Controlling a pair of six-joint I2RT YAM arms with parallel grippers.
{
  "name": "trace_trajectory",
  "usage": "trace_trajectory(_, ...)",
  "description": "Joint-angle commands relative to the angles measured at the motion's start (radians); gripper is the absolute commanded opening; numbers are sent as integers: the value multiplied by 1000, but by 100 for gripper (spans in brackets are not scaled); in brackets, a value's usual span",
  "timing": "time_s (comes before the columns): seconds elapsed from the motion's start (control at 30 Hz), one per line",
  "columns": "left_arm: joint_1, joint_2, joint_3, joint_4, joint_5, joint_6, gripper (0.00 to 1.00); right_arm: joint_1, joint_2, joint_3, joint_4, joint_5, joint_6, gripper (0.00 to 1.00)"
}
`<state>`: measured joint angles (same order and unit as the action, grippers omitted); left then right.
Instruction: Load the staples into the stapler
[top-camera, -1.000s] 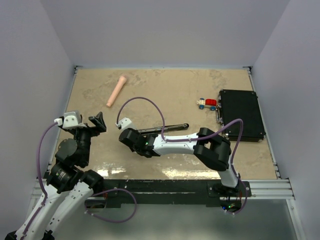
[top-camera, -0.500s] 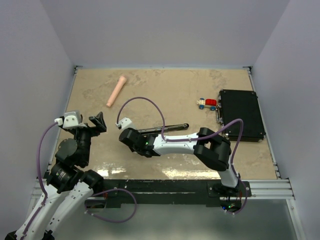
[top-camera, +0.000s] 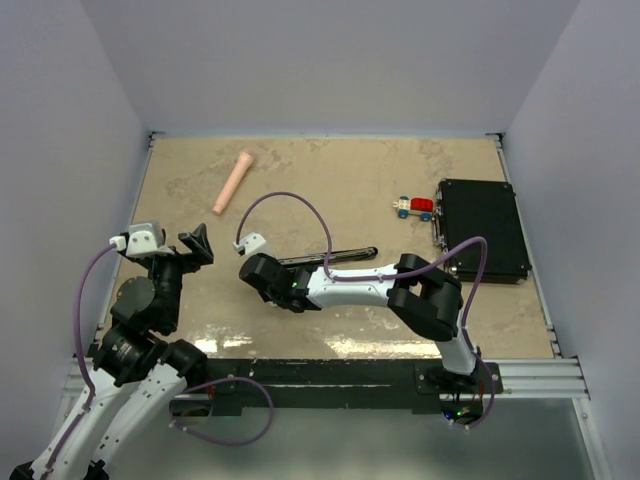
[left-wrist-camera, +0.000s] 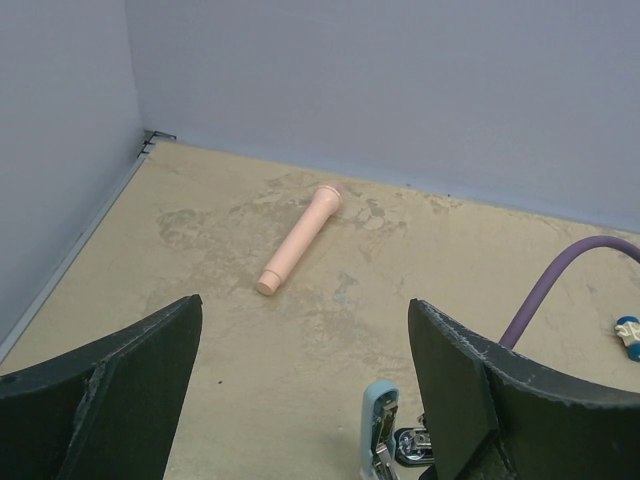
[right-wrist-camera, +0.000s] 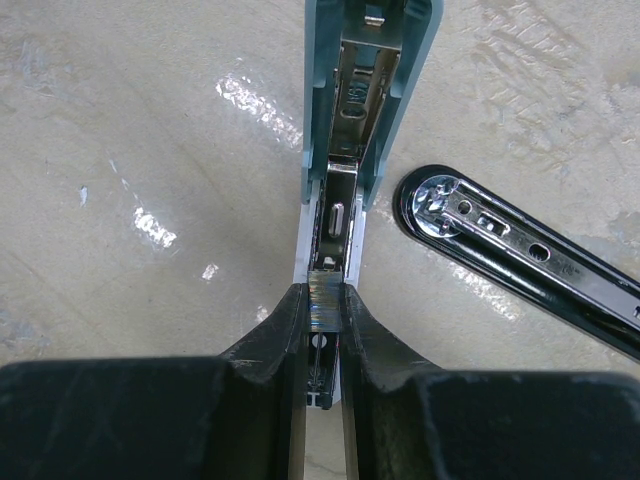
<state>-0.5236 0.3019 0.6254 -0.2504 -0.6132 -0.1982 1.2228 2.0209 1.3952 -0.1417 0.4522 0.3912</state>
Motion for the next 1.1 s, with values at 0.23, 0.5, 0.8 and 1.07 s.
trace_trajectory(0.23, 10, 8, -4, 36, 7, 2, 88, -8, -21, 31, 4, -23, 18, 0)
trace_trajectory(0.5, 10, 11, -6, 34, 7, 3, 88, -9, -10, 33, -13, -32, 23, 0)
trace_trajectory(0.8, 11, 13, -6, 34, 7, 5, 88, -11, -1, 39, -44, -41, 38, 4)
trace_trajectory(1.07, 11, 14, -6, 34, 9, 5, 88, -11, 1, 41, -55, -40, 46, 8)
